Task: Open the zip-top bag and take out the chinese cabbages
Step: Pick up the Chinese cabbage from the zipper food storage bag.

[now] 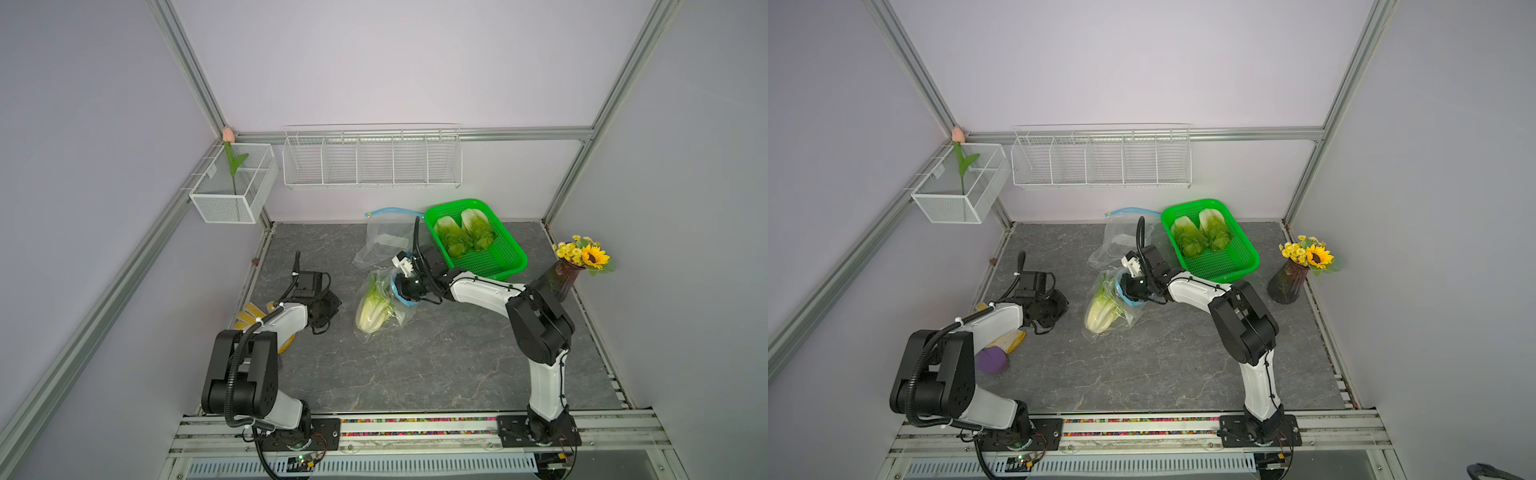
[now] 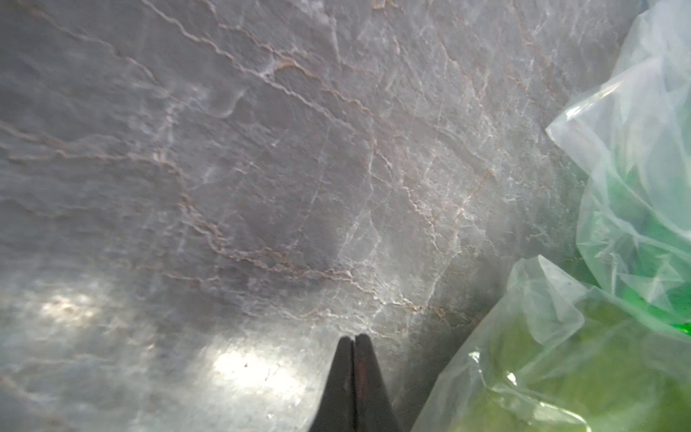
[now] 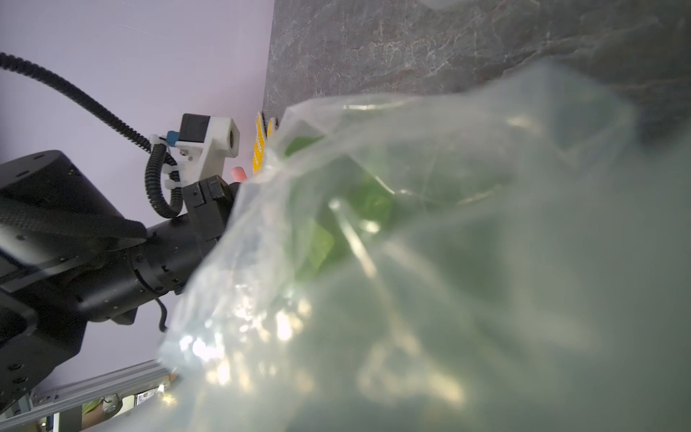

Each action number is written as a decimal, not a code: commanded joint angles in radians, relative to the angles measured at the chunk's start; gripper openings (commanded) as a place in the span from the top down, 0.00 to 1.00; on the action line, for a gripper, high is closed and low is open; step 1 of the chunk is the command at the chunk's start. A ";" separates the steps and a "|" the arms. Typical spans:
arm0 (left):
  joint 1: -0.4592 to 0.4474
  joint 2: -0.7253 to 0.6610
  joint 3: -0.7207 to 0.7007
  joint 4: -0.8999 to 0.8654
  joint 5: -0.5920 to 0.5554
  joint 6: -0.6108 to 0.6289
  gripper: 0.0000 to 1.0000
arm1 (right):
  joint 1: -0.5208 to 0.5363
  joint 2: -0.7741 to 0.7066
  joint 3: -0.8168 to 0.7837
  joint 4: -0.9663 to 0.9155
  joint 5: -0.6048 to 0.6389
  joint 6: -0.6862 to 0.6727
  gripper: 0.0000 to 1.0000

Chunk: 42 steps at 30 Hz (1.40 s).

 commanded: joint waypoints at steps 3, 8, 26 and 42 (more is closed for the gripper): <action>0.004 -0.011 -0.023 0.150 0.097 -0.091 0.33 | -0.013 0.011 -0.001 -0.012 -0.039 -0.038 0.87; 0.004 0.007 -0.028 0.226 0.141 -0.157 0.03 | -0.022 0.049 0.013 -0.093 -0.004 -0.056 0.87; -0.115 0.215 0.049 0.404 0.192 -0.311 0.52 | -0.029 0.101 0.040 -0.189 0.050 -0.074 0.88; -0.099 0.144 0.028 0.350 0.134 -0.304 1.00 | -0.031 0.007 -0.021 -0.080 0.071 -0.111 0.87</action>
